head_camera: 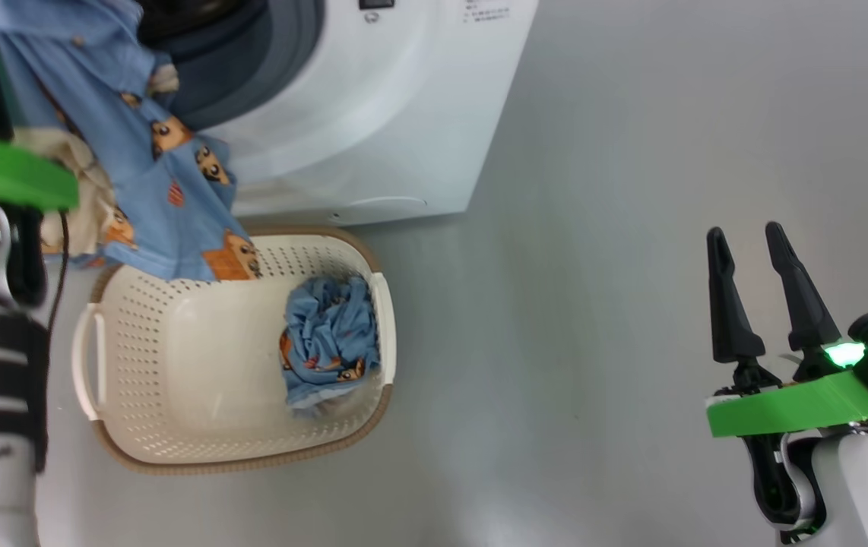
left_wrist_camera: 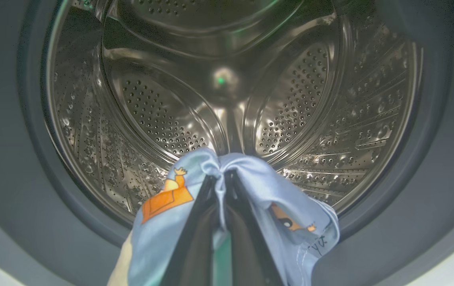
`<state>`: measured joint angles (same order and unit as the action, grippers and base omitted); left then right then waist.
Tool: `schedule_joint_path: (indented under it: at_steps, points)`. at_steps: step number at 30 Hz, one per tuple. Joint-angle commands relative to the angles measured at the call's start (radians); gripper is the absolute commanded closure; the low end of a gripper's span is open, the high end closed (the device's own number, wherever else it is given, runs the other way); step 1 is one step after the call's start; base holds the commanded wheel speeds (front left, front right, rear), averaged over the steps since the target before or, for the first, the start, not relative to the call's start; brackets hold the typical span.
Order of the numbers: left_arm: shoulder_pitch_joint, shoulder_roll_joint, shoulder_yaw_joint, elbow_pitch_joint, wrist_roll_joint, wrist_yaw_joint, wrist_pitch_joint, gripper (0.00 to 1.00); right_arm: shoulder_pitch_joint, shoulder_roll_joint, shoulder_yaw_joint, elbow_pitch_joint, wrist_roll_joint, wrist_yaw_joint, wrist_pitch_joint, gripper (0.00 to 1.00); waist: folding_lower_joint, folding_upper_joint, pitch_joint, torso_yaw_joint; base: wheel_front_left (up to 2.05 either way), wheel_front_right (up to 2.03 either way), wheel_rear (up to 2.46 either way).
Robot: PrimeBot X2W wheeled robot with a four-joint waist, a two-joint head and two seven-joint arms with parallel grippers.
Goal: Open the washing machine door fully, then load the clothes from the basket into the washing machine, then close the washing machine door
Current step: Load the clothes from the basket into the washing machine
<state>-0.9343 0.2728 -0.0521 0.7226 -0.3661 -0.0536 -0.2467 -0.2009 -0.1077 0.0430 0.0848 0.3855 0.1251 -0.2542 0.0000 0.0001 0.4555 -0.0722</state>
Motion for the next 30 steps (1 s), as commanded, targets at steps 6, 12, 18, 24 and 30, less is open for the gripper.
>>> schedule_joint_path:
  at_steps: [6,12,18,24,30]
  points:
    - [-0.204,0.059,0.019,0.166,-0.013,-0.030,0.001,1.00,-0.038,0.012,0.036,-0.030,0.001,0.006,-0.008,0.00,0.0000,-0.0001,0.080,-0.049,0.00,0.00,0.00]
    - [-0.318,0.073,0.004,0.284,-0.008,-0.035,0.014,1.00,-0.062,0.021,0.040,-0.037,0.002,0.006,-0.008,0.00,0.0000,-0.0001,0.128,-0.070,0.00,0.00,0.00]
    - [-0.418,0.083,-0.020,0.390,0.006,-0.041,0.012,1.00,-0.088,0.032,0.050,-0.042,0.004,0.006,-0.008,0.00,0.0000,-0.0001,0.176,-0.094,0.00,0.00,0.00]
    - [-0.480,0.105,-0.022,0.428,0.011,-0.042,-0.008,1.00,-0.102,0.045,0.070,-0.042,0.007,0.006,-0.008,0.00,0.0000,-0.0001,0.202,-0.117,0.00,0.00,0.00]
    - [-0.518,0.150,-0.010,0.287,0.045,-0.038,-0.014,1.00,-0.115,0.054,0.081,-0.048,0.016,0.006,-0.008,0.00,0.0000,-0.0001,0.235,-0.139,0.00,0.00,0.00]
